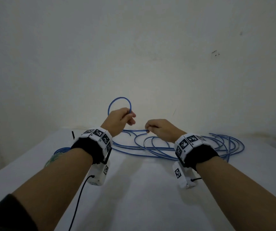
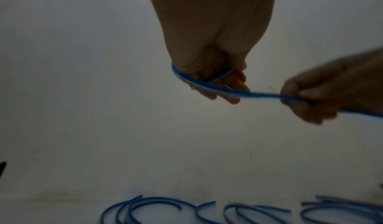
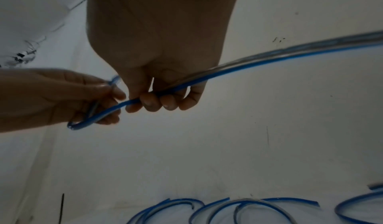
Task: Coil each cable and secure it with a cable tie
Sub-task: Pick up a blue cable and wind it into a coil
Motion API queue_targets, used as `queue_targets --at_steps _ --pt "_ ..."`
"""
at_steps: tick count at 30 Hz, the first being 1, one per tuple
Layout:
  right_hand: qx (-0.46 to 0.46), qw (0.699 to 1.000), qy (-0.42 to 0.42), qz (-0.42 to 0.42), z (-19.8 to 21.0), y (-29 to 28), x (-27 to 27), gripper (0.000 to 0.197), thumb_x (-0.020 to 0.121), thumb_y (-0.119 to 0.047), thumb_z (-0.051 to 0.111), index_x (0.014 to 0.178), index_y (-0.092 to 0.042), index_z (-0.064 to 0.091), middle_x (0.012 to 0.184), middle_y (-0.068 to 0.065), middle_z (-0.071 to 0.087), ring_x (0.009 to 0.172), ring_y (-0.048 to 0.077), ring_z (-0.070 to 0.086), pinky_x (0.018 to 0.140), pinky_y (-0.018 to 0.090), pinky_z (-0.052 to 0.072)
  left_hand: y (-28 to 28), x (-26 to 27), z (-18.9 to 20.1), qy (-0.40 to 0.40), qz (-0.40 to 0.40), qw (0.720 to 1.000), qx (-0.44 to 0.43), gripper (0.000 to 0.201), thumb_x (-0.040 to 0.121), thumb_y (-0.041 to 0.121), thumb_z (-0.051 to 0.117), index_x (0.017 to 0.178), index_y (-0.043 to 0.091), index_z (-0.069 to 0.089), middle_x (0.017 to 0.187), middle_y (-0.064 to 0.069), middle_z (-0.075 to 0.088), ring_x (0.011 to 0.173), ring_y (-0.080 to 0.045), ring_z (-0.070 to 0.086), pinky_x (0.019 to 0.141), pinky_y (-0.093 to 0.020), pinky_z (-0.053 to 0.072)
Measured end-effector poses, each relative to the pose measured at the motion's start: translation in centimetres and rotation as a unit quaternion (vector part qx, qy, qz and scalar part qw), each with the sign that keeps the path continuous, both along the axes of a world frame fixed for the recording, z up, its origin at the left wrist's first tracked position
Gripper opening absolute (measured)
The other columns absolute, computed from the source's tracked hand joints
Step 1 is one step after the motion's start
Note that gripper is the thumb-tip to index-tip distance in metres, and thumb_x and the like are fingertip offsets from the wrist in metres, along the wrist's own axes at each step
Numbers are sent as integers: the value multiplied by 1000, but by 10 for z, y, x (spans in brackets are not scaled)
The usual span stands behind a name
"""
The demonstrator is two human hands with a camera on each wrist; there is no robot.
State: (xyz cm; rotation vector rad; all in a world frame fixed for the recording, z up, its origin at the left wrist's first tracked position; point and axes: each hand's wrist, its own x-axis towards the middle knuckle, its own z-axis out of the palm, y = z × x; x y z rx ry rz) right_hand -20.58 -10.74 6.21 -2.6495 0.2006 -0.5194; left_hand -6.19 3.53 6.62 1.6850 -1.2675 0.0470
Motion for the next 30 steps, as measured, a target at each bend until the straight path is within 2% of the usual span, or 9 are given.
queue_targets --at_steps 3,6,8,11,17,20,23,27,30 --pt "9 999 -31 -5 7 -2 0 20 96 -12 42 85 -17 57 86 0 60 79 17 50 80 31 38 2 -4 -5 -43 7 994 104 22 98 16 40 88 9 59 66 0 65 51 -3 58 59 -18 46" --pt "-102 993 -37 -48 9 -6 -2 22 100 -17 36 94 -16 57 84 -4 59 83 15 46 95 36 28 4 -11 -6 -12 2 990 137 32 101 22 36 86 8 61 60 2 52 44 0 47 52 -14 36" --pt "-162 984 -56 -58 5 -7 0 21 100 -24 36 97 -15 54 75 -4 56 79 15 43 95 36 27 6 -15 -4 20 -3 988 152 39 100 32 35 90 8 65 62 6 49 50 -2 45 54 -16 35" --pt "-191 974 -116 -39 -2 -7 -2 23 92 -41 52 90 -18 49 68 -8 53 73 11 42 87 30 26 8 -19 1 -28 19 982 187 37 100 33 37 90 10 65 65 8 49 55 -3 44 53 -15 34" --pt "-312 935 -150 -73 -9 -7 -1 7 89 -21 59 90 -14 61 81 0 64 84 25 53 83 38 31 8 -20 2 45 -12 972 228 41 98 39 40 71 13 58 57 1 42 50 -14 38 48 -22 36" --pt "-231 954 -167 -90 -12 -4 4 8 93 -19 53 95 -16 60 91 -2 63 92 21 52 88 37 28 9 -23 4 111 -80 967 217 37 99 31 42 74 10 57 54 1 40 41 -8 35 42 -18 33" --pt "-92 980 -166 -56 -14 -3 6 6 93 -15 51 95 -15 57 87 -1 62 87 20 53 91 42 34 11 -21 6 154 -116 962 191 35 101 25 38 75 9 55 52 2 42 40 -7 33 45 -19 30" --pt "64 986 -156 -6 -16 1 8 11 97 -11 44 93 -14 53 77 2 56 74 18 50 77 38 43 13 -21 11 211 -118 960 141 38 102 28 34 69 14 46 46 10 30 42 -7 23 42 -16 20" --pt "117 979 -167 -5 -16 9 10 17 99 -12 40 94 -5 55 79 3 53 71 14 46 74 33 42 11 -22 14 269 -117 952 81 39 101 30 33 65 16 42 45 11 26 39 -5 20 38 -15 18"
